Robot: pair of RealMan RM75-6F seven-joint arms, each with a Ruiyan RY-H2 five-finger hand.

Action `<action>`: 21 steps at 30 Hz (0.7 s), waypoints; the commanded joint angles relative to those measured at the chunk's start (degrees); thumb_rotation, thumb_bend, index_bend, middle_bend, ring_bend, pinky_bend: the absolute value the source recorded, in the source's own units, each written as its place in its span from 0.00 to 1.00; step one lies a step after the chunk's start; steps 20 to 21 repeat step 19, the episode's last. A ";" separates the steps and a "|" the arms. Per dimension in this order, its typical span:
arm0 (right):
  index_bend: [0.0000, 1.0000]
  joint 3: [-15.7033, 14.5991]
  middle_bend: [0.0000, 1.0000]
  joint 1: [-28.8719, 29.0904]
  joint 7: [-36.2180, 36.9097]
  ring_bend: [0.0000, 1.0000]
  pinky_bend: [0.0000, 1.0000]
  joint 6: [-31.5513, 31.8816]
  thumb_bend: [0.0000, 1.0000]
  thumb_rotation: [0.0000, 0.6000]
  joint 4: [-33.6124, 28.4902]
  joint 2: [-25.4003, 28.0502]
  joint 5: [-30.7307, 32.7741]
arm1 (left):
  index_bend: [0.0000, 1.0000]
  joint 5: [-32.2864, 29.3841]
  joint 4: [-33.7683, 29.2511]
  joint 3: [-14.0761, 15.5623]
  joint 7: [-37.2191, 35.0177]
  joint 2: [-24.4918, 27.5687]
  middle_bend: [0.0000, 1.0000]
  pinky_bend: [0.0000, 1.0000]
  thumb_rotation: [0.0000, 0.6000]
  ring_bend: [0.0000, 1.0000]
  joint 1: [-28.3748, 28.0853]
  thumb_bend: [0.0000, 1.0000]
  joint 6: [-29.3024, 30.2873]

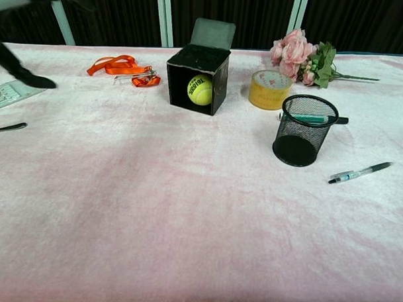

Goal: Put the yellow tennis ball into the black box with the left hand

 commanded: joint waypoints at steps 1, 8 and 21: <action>0.05 -0.05 0.04 -0.03 0.02 0.14 0.17 0.04 0.25 1.00 -0.03 0.02 -0.11 | 0.11 5.62 -2.44 3.86 -1.41 4.00 0.09 0.09 1.00 0.00 6.49 0.14 7.68; 0.05 -0.10 0.04 -0.08 0.40 0.14 0.17 0.21 0.25 1.00 0.07 0.19 -0.61 | 0.11 8.35 4.09 7.89 -10.48 4.33 0.08 0.05 1.00 0.00 14.97 0.14 15.67; 0.05 -0.57 0.04 -0.18 1.72 0.14 0.17 1.02 0.20 1.00 0.77 0.39 -3.10 | 0.10 8.39 14.31 8.54 -21.75 2.94 0.08 0.02 1.00 0.00 19.04 0.11 15.05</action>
